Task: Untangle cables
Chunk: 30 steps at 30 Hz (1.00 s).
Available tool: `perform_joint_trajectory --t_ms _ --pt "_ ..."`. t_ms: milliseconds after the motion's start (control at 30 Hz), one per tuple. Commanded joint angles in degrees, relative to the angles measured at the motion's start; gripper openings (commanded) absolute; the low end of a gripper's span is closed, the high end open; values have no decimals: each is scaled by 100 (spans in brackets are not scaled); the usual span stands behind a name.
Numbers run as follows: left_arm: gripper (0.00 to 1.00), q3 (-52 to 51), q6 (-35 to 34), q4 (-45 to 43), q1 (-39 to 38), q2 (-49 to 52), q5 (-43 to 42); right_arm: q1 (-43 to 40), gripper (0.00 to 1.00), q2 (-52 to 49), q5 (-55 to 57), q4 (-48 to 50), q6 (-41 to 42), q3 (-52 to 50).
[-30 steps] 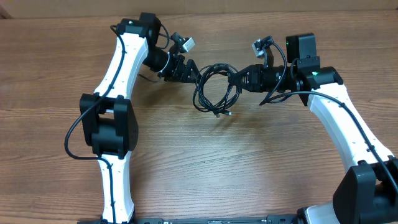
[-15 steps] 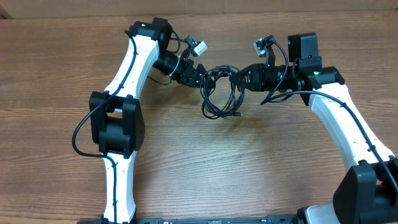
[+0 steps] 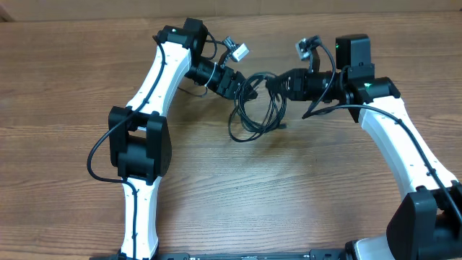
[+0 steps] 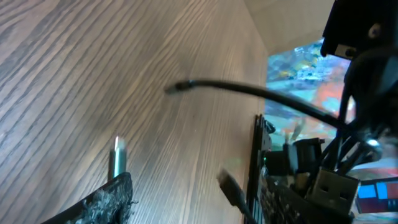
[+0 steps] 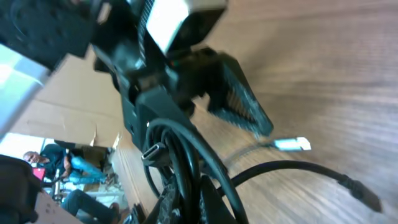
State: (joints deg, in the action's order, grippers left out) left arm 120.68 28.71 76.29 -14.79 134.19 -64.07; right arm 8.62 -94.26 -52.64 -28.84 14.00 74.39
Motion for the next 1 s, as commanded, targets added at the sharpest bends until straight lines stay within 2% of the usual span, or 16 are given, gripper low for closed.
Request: perform_joint_trajectory --t_ms 0,67,167,467,567,733,800,967 --pt "59 4 42 -4 -205 50 -267 0 4 7 -144 378 546 225" --pt "43 4 39 13 -216 50 -94 -35 4 7 -131 560 715 225" --pt "5 4 -284 7 -199 50 391 -105 4 7 157 627 997 225" --pt "4 7 -1803 186 376 48 2041 -234 4 7 2570 -173 2371 225" --pt "4 7 -2181 332 588 48 2610 -232 4 4 2935 -354 2529 223" --pt "6 7 -2210 498 732 46 2651 -221 4 4 2852 -435 2527 223" --pt "17 7 -2162 562 704 46 2507 -221 4 4 2741 -424 2588 223" --pt "25 24 -1261 750 575 0 1709 -210 4 7 2264 -122 2656 227"
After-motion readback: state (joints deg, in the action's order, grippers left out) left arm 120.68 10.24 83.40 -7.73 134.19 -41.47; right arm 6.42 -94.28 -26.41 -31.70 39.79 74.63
